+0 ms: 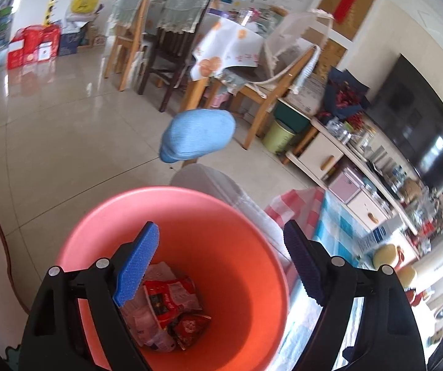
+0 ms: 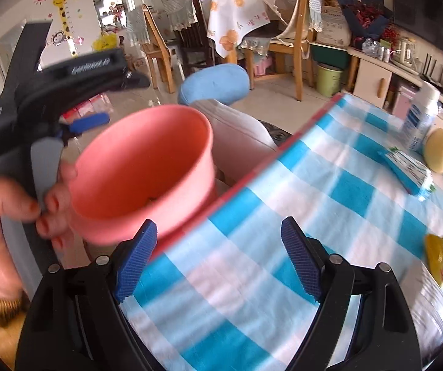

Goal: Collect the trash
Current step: 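Bring both tools back over the table toward the yellow chip bag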

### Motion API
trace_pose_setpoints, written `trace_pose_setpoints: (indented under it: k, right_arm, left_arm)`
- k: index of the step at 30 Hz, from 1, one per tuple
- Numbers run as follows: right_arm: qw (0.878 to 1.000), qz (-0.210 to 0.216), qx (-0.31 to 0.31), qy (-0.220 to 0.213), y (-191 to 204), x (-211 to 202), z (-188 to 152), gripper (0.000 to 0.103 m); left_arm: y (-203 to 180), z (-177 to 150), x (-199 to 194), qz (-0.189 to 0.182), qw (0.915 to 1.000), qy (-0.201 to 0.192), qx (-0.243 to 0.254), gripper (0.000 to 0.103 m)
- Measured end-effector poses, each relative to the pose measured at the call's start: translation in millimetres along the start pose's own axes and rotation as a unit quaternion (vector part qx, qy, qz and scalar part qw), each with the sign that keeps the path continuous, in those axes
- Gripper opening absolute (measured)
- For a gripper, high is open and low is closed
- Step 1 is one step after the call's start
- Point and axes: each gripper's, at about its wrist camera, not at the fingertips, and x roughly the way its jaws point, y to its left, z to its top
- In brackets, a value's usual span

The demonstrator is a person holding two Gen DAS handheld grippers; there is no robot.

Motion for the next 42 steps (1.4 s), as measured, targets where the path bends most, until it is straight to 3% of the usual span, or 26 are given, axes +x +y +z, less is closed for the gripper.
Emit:
trace_pose_setpoints:
  k: [13, 34, 40, 42]
  right_arm:
    - [0.999, -0.034, 0.024, -0.007, -44, -52, -47, 0.083]
    - [0.993, -0.057, 0.092, -0.056, -120, -122, -87, 0.083]
    - [0.985, -0.059, 0.147, -0.067, -173, -144, -94, 0.082]
    - [0.98, -0.063, 0.174, -0.067, -200, -148, -98, 0.074]
  left_arm:
    - [-83, -32, 4, -0.051, 0.991, 0.016, 0.122, 0.083]
    - [-170, -99, 7, -0.115, 0.9652, 0.061, 0.227, 0.083]
    - [-217, -138, 2, -0.156, 0.9348, 0.081, 0.309, 0.083]
    - [-234, -152, 0, -0.167, 0.9223, 0.087, 0.338, 0.083]
